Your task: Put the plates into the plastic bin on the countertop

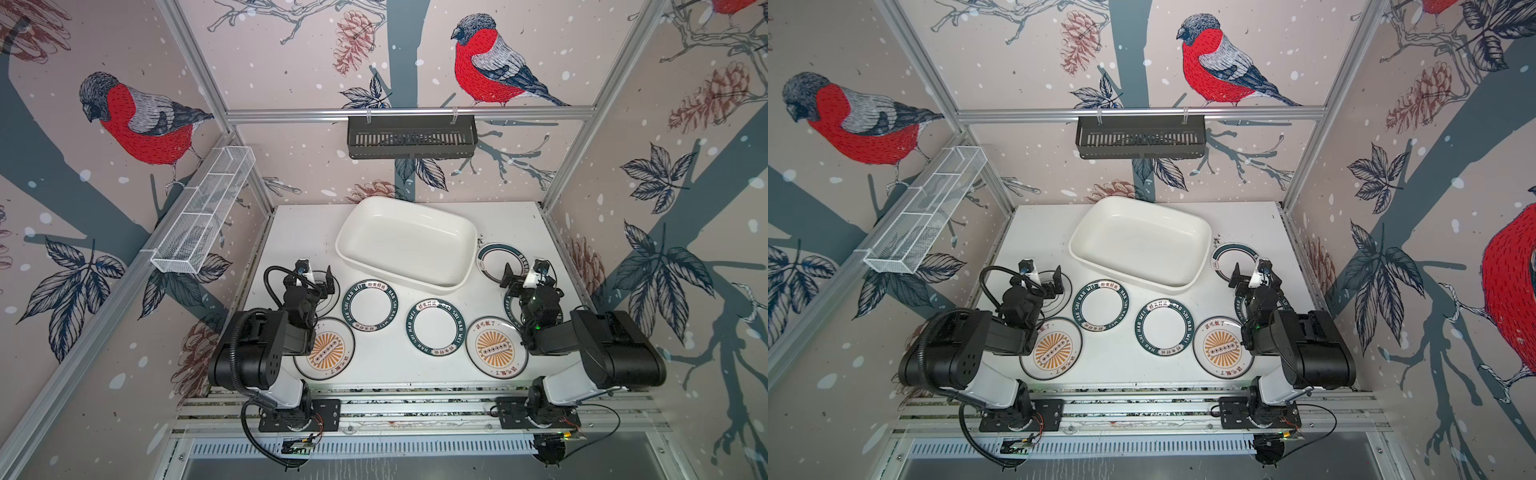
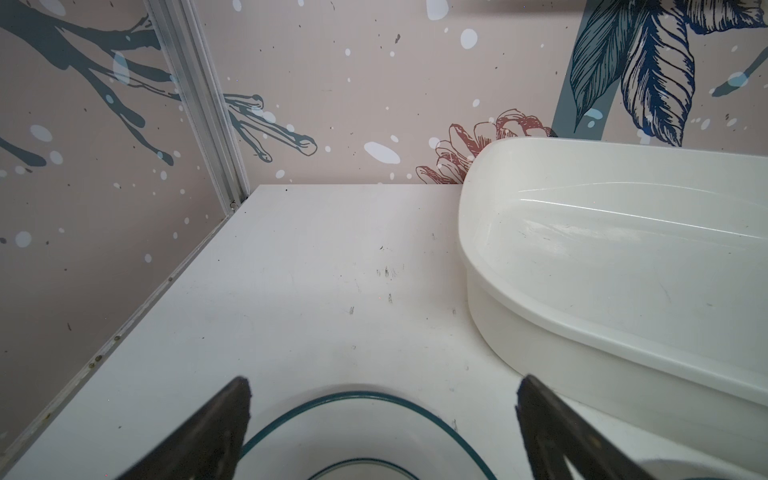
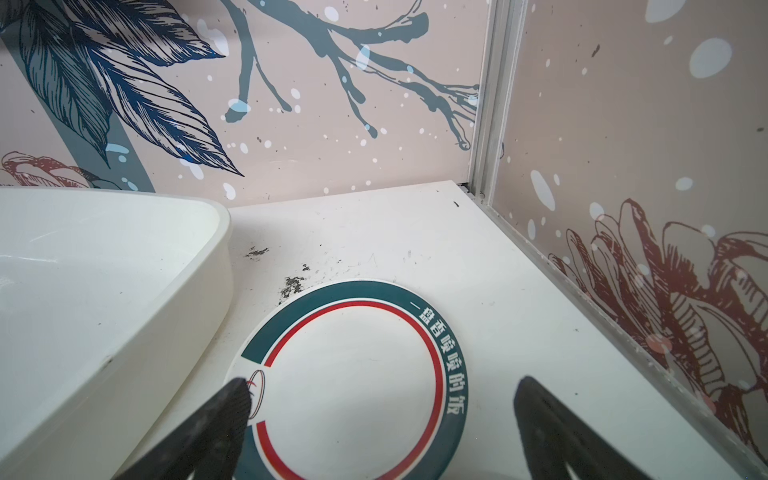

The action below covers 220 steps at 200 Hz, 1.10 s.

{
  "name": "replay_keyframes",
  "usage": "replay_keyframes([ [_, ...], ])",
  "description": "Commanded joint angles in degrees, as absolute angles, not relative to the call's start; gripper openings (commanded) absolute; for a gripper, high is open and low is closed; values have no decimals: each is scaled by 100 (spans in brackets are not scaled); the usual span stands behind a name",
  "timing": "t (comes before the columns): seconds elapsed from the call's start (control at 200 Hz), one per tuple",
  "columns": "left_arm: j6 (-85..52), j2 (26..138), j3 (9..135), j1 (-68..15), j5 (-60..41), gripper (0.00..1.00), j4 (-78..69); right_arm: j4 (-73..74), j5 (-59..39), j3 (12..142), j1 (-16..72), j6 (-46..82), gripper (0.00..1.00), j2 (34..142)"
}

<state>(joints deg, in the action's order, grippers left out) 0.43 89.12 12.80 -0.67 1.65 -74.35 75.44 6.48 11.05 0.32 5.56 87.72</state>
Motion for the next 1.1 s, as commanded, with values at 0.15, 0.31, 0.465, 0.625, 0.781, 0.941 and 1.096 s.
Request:
replay_keyframes([
  [0.15, 95, 8600, 1341, -73, 173, 99, -7225, 7606, 719, 1125, 26, 475, 99, 8783],
  [0.31, 122, 8154, 1429, -78, 42, 99, -6706, 7603, 716, 1127, 29, 475, 99, 8782],
  [0.465, 254, 7664, 1850, -73, -39, 99, -5477, 7605, 719, 1125, 22, 472, 99, 8780],
  [0.625, 462, 7430, 2792, -73, -133, 97, -3518, 7585, 717, 1135, 26, 475, 100, 8781],
  [0.781, 668, 7288, 3379, -75, -861, 97, -2192, 7588, 715, 1134, 33, 475, 99, 8780],
  [0.941, 820, 7172, 4017, -75, -1527, 97, -982, 7543, 837, 1161, 55, 473, 99, 8747],
  [1.096, 934, 7113, 4577, -72, -1708, 97, -31, 5977, 1284, 1816, 127, 537, 100, 8215],
])
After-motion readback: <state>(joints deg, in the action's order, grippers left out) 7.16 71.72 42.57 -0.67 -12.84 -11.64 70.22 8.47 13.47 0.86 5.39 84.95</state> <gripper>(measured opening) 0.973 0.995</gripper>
